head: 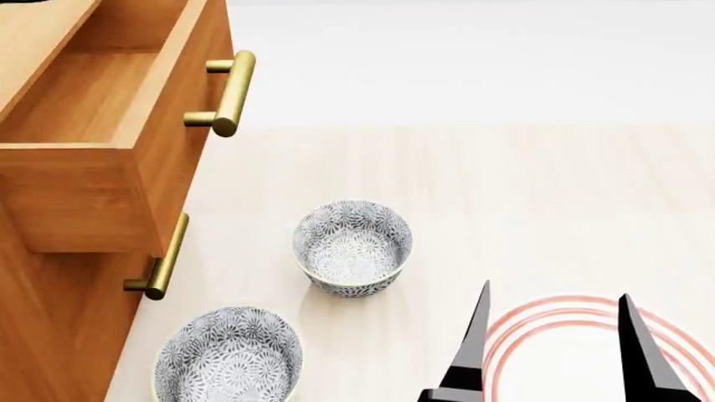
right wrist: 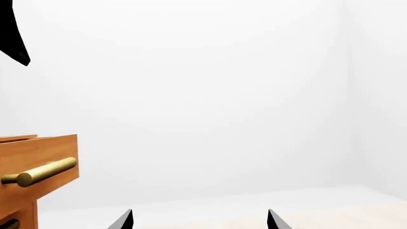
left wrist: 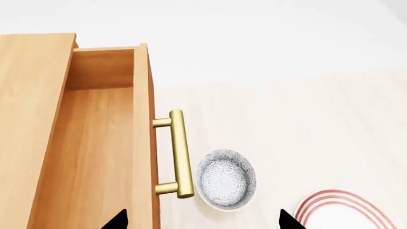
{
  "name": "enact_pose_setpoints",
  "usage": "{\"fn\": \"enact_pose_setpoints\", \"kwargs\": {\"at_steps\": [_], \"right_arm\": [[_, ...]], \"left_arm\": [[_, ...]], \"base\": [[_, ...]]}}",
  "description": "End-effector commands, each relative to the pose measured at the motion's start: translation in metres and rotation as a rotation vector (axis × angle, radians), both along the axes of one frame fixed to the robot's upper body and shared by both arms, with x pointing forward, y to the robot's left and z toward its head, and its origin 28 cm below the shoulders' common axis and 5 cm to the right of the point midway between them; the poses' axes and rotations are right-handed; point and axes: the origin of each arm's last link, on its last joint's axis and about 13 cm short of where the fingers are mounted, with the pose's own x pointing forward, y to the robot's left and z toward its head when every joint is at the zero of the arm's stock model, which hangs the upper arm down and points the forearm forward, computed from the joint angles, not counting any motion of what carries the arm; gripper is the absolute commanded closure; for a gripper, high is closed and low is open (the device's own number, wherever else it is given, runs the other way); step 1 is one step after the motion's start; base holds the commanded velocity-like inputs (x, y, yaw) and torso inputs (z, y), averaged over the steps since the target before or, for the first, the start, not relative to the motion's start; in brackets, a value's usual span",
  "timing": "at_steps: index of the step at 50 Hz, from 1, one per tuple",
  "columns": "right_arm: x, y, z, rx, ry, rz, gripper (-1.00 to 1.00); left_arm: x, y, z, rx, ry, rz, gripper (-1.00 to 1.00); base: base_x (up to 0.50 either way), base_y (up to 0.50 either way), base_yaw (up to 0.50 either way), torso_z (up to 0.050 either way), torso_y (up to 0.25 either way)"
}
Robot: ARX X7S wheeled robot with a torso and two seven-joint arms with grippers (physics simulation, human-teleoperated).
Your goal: Open the top drawer of the cabinet.
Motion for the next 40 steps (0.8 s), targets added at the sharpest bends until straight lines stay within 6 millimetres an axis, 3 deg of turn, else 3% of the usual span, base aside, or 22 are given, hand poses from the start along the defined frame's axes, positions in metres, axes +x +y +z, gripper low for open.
{"fn": "enact_pose_setpoints", "kwargs": {"at_steps": [1,40], "right_arm": [[0.002,-0.001,0.001,0.000,-0.014,0.004,-1.00],[0.002,-0.001,0.000,0.000,-0.012,0.004,-1.00]], "left_arm": [[0.009,-0.004,-0.011,-0.041,0.027,0.021,-1.00],[0.027,0.000,-0.047,0.044,0.103,0.061,-1.00]], "base": [[0.00,0.00,0.00,0.000,0.000],[0.00,0.00,0.00,0.000,0.000]]}}
